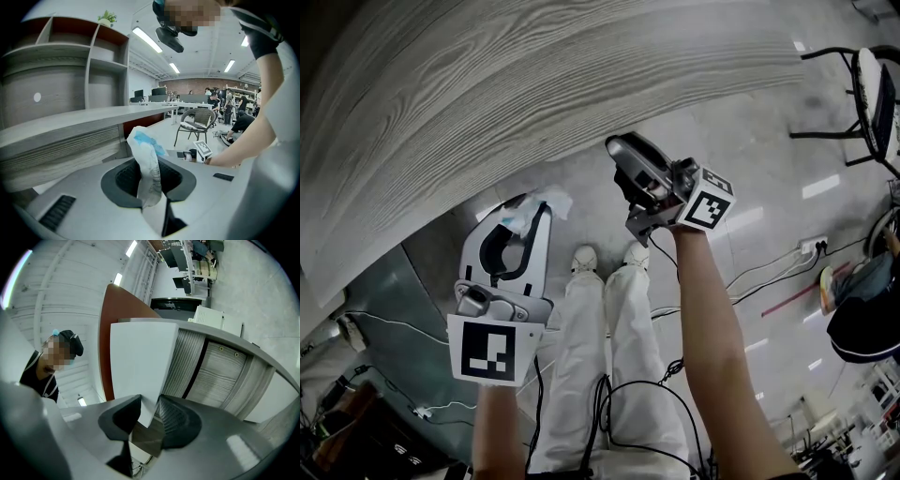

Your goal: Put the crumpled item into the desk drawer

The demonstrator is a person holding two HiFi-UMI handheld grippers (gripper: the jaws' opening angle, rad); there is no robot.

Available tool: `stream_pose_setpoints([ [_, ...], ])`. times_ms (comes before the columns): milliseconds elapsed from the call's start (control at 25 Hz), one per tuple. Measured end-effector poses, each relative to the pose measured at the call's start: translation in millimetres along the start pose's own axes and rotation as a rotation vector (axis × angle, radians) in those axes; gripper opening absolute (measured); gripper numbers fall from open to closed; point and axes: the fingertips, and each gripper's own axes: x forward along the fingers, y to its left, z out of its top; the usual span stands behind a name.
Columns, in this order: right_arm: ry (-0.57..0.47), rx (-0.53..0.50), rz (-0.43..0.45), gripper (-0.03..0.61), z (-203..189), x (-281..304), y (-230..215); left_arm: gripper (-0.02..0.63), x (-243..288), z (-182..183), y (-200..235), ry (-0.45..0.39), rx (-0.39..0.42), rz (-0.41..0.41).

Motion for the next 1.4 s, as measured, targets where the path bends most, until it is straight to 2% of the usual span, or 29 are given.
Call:
stream_pose_setpoints([
  [600,0.034,-0.003,0.006,0.129,-16.4,-37.8,16.1,0.071,-11.2,-3.6,-6.3,-0.01,0.01,0.002],
  [1400,0.029,-0.025,-0.024,0.126,-16.8,-40.5,14.4,0.071,-30.8,-10.6,-11.2,-0.007,-0.001,-0.012],
])
